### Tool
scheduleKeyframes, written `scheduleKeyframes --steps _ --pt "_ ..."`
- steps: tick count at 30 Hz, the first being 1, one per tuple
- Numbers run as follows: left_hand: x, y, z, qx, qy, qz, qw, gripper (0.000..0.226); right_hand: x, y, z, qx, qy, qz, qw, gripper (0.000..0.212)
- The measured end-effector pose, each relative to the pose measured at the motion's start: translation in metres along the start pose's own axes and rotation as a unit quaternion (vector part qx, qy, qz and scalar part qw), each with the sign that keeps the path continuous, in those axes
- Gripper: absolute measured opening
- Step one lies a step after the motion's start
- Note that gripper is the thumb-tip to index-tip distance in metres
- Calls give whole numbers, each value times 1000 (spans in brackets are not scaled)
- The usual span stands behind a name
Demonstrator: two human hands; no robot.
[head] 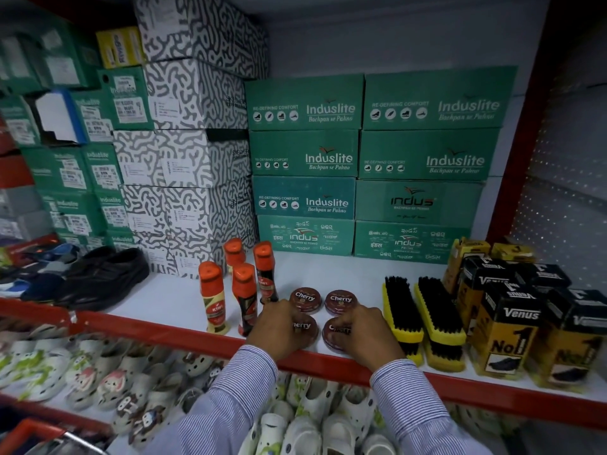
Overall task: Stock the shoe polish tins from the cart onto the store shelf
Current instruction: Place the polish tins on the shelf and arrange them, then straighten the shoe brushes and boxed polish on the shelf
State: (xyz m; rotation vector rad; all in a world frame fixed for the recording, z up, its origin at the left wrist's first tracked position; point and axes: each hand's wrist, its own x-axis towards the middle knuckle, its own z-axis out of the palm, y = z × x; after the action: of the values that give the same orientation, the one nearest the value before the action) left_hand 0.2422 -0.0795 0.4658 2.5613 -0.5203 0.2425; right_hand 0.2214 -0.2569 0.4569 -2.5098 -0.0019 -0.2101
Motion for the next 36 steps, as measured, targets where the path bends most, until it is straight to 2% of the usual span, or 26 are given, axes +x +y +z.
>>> scheduleKeyframes --steps 14,19,22,25,28,31,36 --pt "-3 1 1 -36 1 -24 999 16 -5 -1 1 24 10 1 1000 19" --pt "-2 -1 1 -26 -8 -33 999 18 -8 -3 -2 16 11 -3 1000 24" --pt "-1 5 0 -20 8 -22 1000 19 -20 -2 -19 31 67 -27 997 27" --pt "2 32 3 -22 47 55 997 21 -34 8 -52 19 159 -76 984 25" --pt "7 73 15 -27 32 105 994 41 -45 26 -87 -26 201 -91 975 31" --pt "14 108 35 -25 -16 140 990 56 -48 49 -98 -82 167 -56 981 30" --pt "21 137 60 8 -63 151 987 56 -45 82 -93 -158 101 -10 982 42"
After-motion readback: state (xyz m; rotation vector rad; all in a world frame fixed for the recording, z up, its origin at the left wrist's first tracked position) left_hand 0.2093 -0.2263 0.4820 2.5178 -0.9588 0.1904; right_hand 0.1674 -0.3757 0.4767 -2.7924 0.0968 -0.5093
